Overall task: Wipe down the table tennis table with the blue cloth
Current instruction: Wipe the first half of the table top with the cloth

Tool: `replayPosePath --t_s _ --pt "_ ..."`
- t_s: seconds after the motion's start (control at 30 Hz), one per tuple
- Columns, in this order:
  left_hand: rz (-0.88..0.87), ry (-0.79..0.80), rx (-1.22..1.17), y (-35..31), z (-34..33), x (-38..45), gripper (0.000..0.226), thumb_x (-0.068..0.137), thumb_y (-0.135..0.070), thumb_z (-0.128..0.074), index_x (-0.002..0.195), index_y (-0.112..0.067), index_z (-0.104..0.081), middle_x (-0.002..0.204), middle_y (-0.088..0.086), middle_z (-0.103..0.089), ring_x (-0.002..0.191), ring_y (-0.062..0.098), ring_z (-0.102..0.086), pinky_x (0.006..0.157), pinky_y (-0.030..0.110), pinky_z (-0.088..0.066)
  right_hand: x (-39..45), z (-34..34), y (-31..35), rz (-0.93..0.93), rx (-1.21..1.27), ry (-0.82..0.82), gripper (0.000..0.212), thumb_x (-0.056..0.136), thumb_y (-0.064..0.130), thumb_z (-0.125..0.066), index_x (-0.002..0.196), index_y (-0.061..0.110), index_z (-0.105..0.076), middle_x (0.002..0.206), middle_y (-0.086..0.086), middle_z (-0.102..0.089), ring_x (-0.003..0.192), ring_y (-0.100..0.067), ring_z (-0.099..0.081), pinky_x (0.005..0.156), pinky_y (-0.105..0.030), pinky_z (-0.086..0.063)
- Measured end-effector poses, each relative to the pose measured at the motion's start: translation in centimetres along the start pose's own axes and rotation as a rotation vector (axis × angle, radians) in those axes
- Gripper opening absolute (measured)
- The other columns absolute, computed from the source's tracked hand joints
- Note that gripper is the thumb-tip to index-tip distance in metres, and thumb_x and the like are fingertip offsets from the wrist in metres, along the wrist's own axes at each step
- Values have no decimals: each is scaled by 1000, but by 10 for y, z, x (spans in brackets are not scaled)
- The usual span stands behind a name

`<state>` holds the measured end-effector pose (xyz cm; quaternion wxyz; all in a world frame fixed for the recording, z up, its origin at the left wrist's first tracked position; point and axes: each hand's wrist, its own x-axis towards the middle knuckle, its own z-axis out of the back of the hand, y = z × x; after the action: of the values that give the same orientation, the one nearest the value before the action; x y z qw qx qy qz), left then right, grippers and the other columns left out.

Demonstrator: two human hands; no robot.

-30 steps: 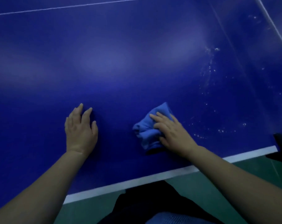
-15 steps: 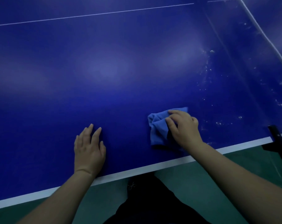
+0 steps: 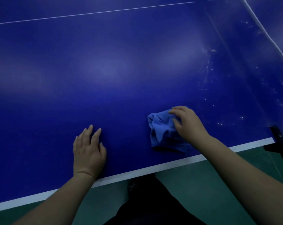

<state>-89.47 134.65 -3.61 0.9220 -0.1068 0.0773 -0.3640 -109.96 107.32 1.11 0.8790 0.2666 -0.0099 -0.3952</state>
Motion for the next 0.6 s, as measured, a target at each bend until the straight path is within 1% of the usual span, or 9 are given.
replayPosePath --t_s 0.07,0.13,0.2,0.27,0.33,0.4,0.47,0.53,0.6 --pt "7 -1 -6 0 0 0 53 88 -28 -40 138 -13 -50 150 13 -38 139 34 -30 117 54 -21 13 -4 -2 21 -175 -16 39 91 25 -61 129 24 -56 135 3 -50 124 -22 -44 97 -40 -37" --pt "6 -7 -13 -1 0 0 53 87 -27 -41 137 -13 -51 150 13 -39 139 33 -30 117 54 -21 24 -4 -3 17 -281 19 43 88 35 -63 130 29 -55 128 3 -52 118 -22 -47 90 -39 -37" --pt "8 -6 -22 0 -1 0 51 88 -24 -43 137 -13 -51 150 12 -38 139 32 -29 117 53 -20 32 -2 -2 -13 -334 80 35 88 40 -62 122 31 -58 114 3 -55 109 -24 -50 81 -37 -33" --pt "10 3 -24 1 -2 1 49 90 -22 -45 137 -14 -50 150 11 -37 140 31 -28 118 54 -20 37 8 3 -6 -354 104 25 87 41 -62 110 30 -64 106 2 -55 104 -25 -52 78 -35 -31" --pt "15 6 -30 2 -1 1 51 88 -24 -43 137 -14 -51 150 11 -38 140 31 -29 117 53 -20 41 26 9 27 -281 -22 18 86 36 -64 100 24 -67 99 -1 -57 98 -27 -53 80 -36 -36" --pt "18 13 -33 1 0 1 50 89 -23 -45 137 -14 -51 150 11 -38 140 32 -30 117 54 -20 43 53 20 101 -98 -213 9 84 25 -64 90 19 -66 89 -1 -61 88 -28 -56 80 -40 -43" --pt "16 18 -35 0 2 0 50 88 -24 -46 137 -14 -51 150 11 -37 140 32 -30 118 54 -19 44 79 35 182 83 -330 3 82 18 -61 84 20 -62 78 2 -62 74 -25 -57 71 -41 -47" --pt "14 18 -42 -1 3 1 52 87 -26 -43 137 -14 -51 150 11 -38 140 31 -30 118 52 -19 43 95 47 277 108 -419 5 80 18 -60 83 21 -62 74 4 -62 67 -19 -54 62 -38 -45" --pt "21 27 -43 -1 4 1 49 90 -23 -48 137 -14 -51 151 10 -37 140 31 -30 117 54 -20 38 95 53 348 50 -459 10 77 13 -64 85 19 -65 77 4 -64 67 -18 -54 63 -37 -44"
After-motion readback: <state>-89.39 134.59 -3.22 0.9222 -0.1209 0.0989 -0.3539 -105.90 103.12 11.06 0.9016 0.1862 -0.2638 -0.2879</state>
